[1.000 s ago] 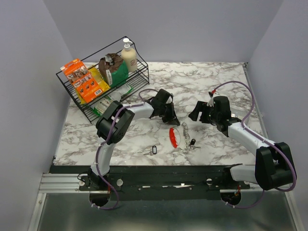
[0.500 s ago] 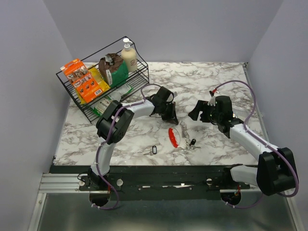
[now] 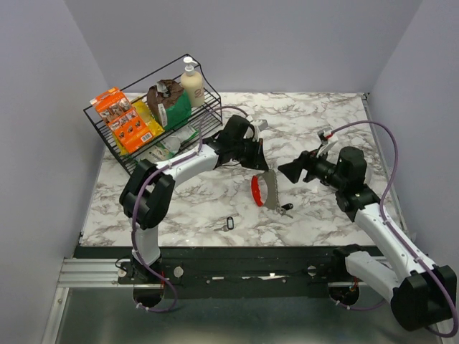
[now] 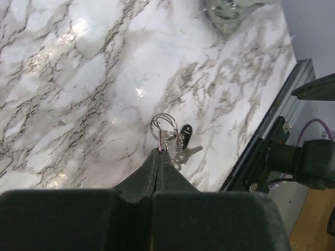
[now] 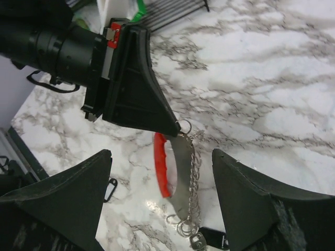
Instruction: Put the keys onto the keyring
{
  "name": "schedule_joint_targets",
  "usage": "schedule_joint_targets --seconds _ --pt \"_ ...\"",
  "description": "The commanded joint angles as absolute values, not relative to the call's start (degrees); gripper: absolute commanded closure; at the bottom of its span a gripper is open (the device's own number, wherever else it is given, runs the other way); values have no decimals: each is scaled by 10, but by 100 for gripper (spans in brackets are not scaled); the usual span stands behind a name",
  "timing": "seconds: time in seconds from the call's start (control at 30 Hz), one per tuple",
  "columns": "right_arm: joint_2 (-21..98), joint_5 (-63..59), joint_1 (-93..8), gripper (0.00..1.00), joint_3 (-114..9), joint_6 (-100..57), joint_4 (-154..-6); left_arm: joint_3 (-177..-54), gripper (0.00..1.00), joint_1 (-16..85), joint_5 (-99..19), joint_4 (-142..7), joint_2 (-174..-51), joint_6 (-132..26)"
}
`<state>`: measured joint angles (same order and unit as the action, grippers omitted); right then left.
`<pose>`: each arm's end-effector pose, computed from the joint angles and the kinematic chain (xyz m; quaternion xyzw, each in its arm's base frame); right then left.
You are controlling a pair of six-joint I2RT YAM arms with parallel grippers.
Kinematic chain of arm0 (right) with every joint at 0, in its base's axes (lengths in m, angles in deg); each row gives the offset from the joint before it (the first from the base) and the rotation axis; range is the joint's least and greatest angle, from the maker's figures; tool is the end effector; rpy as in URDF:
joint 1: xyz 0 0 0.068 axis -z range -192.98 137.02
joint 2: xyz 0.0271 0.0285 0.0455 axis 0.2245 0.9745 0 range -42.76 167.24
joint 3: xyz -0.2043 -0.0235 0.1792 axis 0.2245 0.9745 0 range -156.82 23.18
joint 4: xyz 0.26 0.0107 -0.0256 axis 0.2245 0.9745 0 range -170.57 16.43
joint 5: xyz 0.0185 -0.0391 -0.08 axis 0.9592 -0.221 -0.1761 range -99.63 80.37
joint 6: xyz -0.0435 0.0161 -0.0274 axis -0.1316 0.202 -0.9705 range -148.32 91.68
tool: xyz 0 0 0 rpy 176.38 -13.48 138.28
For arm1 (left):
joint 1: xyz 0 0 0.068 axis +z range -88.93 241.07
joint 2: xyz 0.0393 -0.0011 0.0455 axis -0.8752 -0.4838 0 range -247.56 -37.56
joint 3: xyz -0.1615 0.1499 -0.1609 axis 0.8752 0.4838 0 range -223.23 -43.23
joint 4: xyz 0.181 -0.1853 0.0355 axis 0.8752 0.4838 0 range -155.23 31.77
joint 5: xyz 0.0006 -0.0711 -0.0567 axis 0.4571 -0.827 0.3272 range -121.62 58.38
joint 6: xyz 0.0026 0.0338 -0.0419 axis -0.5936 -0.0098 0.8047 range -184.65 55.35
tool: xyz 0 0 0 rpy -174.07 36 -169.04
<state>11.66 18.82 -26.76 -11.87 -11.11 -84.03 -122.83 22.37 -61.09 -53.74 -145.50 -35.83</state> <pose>0.2084 0.0685 0.2746 -0.1249 0.7777 0.3450 0.5104 0.3216 -0.2802 0.2339 0.1829 0.8633 -0.4194 0.2128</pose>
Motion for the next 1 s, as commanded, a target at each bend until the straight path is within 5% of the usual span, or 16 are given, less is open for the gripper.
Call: schedule_joint_targets --seconds 0.0,0.8,0.97 --pt "82 273 -265 14 -113 -129 -874 -1205 100 224 -665 -568 -1405 -392" --pt "35 534 -264 14 -181 -176 -878 -1173 100 202 -785 -516 -1264 -525" --pt "48 572 -266 25 -192 -178 -879 -1168 100 193 -806 -506 -1233 -536"
